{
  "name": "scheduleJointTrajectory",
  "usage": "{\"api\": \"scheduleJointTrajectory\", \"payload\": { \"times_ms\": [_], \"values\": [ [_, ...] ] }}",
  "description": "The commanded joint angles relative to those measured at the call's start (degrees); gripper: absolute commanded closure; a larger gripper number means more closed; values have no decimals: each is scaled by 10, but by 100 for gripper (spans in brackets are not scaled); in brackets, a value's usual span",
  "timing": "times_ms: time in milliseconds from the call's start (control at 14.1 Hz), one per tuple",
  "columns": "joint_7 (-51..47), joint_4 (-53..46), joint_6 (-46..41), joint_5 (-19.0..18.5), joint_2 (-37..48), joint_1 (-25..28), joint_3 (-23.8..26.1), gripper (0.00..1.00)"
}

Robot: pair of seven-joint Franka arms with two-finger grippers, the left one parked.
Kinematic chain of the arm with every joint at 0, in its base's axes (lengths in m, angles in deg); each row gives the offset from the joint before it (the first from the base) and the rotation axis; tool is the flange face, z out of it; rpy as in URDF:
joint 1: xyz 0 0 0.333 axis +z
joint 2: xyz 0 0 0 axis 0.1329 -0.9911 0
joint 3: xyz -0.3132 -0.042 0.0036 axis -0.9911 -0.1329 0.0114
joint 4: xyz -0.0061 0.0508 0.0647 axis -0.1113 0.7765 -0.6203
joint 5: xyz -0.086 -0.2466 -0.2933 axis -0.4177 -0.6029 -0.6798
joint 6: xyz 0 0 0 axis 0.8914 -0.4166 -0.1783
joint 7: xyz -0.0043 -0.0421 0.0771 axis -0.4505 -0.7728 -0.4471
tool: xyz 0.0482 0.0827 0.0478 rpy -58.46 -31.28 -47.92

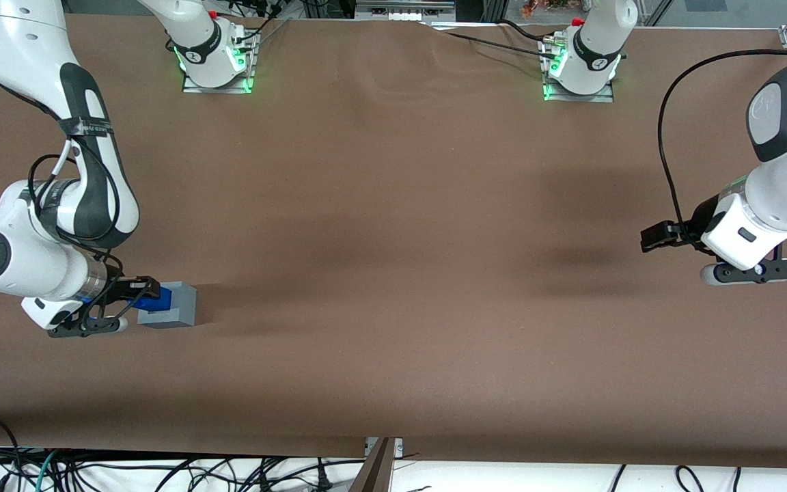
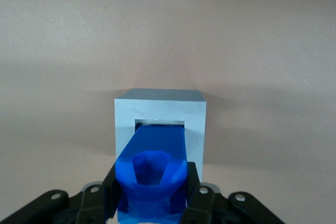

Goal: Insert blue part into gray base with right arm
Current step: 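Align and lower the blue block into the gray base's square hole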

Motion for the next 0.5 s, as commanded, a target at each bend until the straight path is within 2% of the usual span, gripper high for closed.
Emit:
{"api": "scheduleJointTrajectory", "payload": {
  "times_ms": [0,426],
  "values": [
    [-12,-15,11,6,-30,-1,6,61],
    [-27,-15,22,6,-37,0,7,61]
  ]
}}
